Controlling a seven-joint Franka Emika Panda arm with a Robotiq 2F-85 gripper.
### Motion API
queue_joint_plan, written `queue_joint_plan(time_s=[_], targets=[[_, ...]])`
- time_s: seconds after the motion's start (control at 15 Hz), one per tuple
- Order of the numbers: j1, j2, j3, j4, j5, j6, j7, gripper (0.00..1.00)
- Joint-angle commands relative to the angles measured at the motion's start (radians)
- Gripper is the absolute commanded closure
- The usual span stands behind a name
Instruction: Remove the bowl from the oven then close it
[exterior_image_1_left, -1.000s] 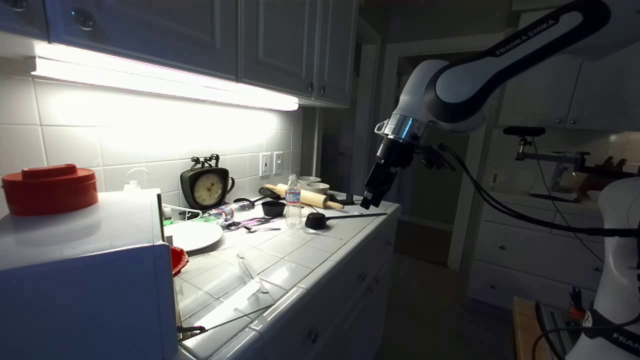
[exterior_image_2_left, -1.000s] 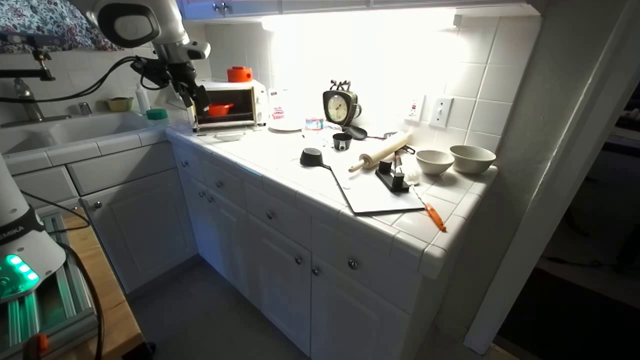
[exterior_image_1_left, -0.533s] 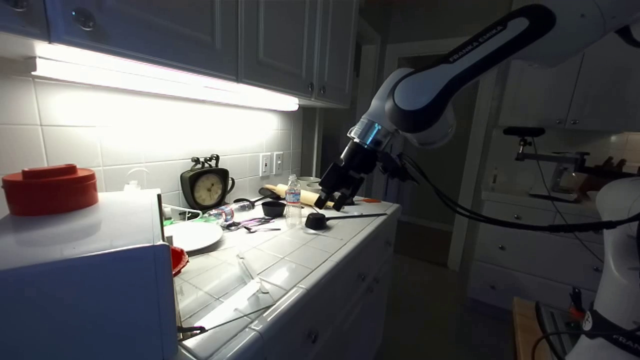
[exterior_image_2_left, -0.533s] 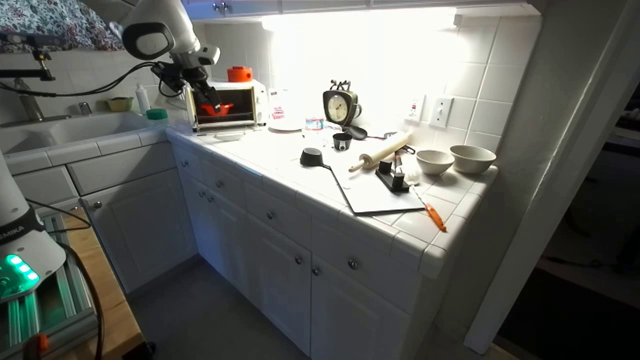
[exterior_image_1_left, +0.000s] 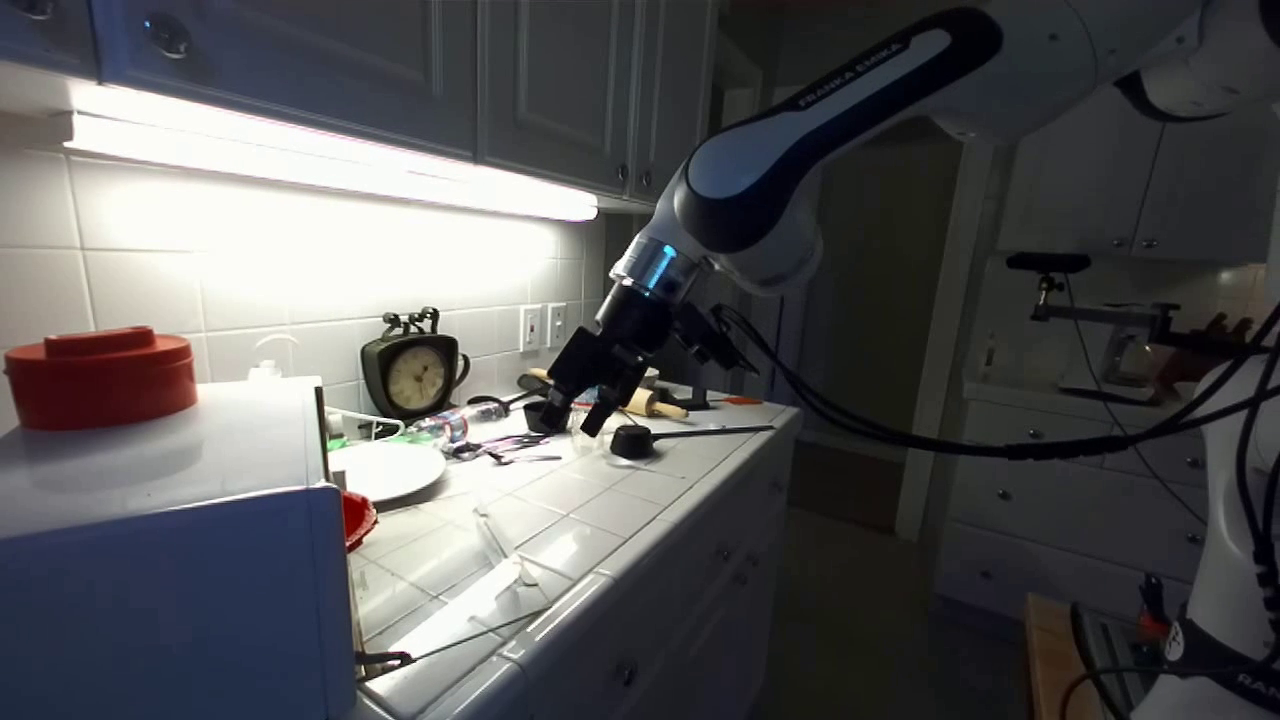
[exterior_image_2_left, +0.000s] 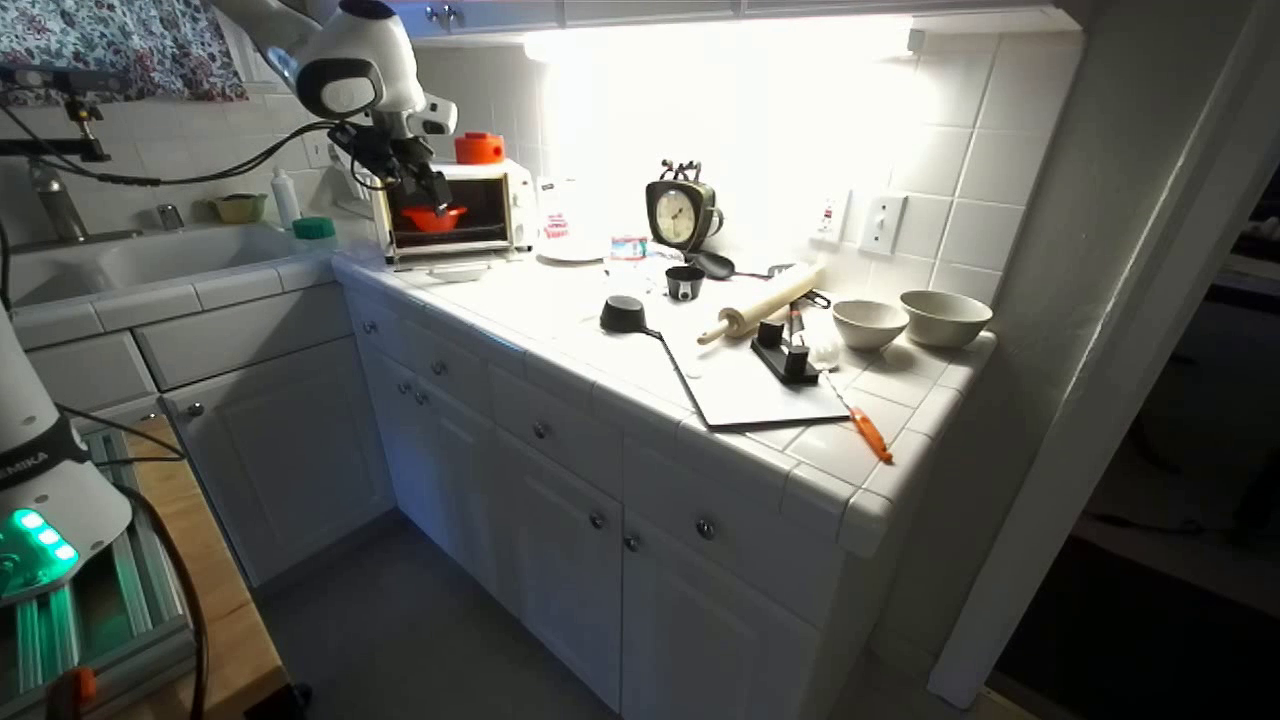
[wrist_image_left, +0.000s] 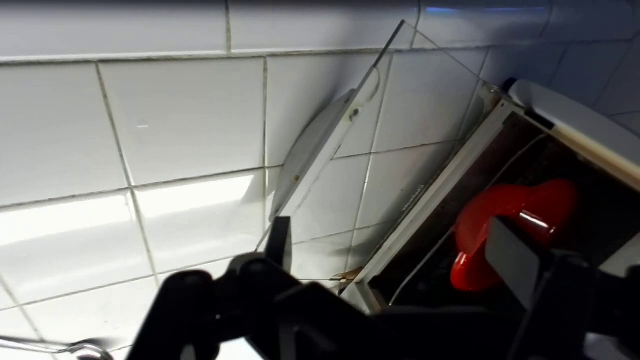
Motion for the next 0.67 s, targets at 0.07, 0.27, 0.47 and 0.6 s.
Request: queue_joint_plan(time_s=[0.07, 0.27, 0.47, 0.6], targets=[[-0.045, 0.128, 0.069, 0.163, 0.017, -0.073, -0.060, 0.00], [-0.047, 0.086, 0.073, 0.101, -0.014, -0.040, -0.014, 0.00], [-0.049, 0.084, 0.072, 0.101, -0.014, -0.040, -0.014, 0.00], [-0.046, 0.085, 0.068, 0.093, -0.017, -0.002, 0.015, 0.00]])
